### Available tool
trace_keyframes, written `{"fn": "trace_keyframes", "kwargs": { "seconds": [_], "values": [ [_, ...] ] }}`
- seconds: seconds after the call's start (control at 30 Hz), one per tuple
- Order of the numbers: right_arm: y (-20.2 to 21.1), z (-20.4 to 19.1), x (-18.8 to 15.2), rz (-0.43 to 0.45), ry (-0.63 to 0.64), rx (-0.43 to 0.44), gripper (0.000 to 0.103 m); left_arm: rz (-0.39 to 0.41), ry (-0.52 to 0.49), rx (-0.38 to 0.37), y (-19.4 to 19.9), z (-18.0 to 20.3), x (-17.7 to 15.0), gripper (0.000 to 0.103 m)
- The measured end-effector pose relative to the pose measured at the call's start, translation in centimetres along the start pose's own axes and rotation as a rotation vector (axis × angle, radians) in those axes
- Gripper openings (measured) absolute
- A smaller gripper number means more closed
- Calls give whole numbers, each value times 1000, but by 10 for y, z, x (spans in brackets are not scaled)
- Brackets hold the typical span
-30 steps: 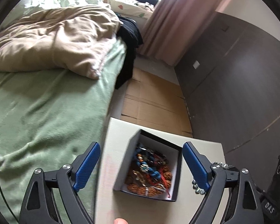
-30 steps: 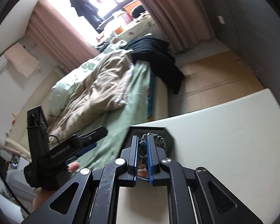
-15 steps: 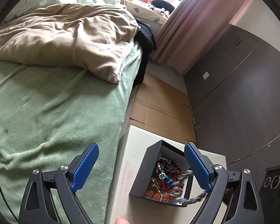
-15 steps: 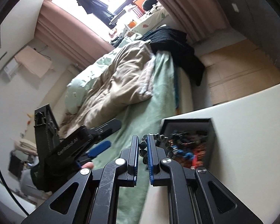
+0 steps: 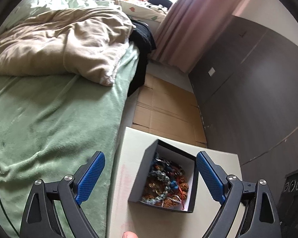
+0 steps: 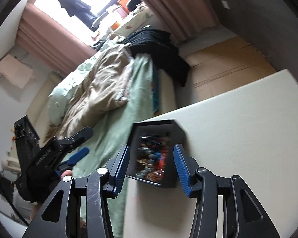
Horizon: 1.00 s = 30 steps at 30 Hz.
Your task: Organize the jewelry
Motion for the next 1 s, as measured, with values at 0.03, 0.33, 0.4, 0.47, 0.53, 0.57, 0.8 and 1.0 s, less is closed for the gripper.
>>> {"fn": "trace_keyframes", "kwargs": {
  "seconds": [0.03, 0.33, 0.4, 0.47, 0.53, 0.57, 0.8, 1.0],
  "values": [
    [5, 3, 1, 8, 3, -19, 47, -3, -16, -1, 0, 5, -2, 94],
    [46, 25, 4, 57, 43, -129, 47, -12, -160, 2, 8, 47, -20, 103],
    [51, 29, 3, 62, 57, -156, 47, 10, -181, 6, 14, 55, -24, 103],
    [55, 33, 2, 58, 64, -186, 52, 26, -191, -9, 18, 62, -28, 103],
    [60, 40, 2, 58, 59, -225, 66, 40, -205, -19, 21, 69, -31, 103],
    [63, 41, 2, 62, 59, -226, 69, 46, -211, -24, 23, 73, -33, 103],
    [86, 48, 4, 90, 83, -219, 99, 60, -223, -49, 28, 95, -45, 103],
    [101, 52, 2, 121, 120, -270, 102, 114, -249, -36, 36, 111, -51, 103]
  ]
}}
Point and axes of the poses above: each gripper's, at about its wrist camera, not at the fingertips, and y roughly against the way its jaws point, z to its right, x to its top, the point moved 2 cm from there along -y, roughly the way its jaws point, and after that the axes turned 13 degrees about -y, right-handed, at the moved point
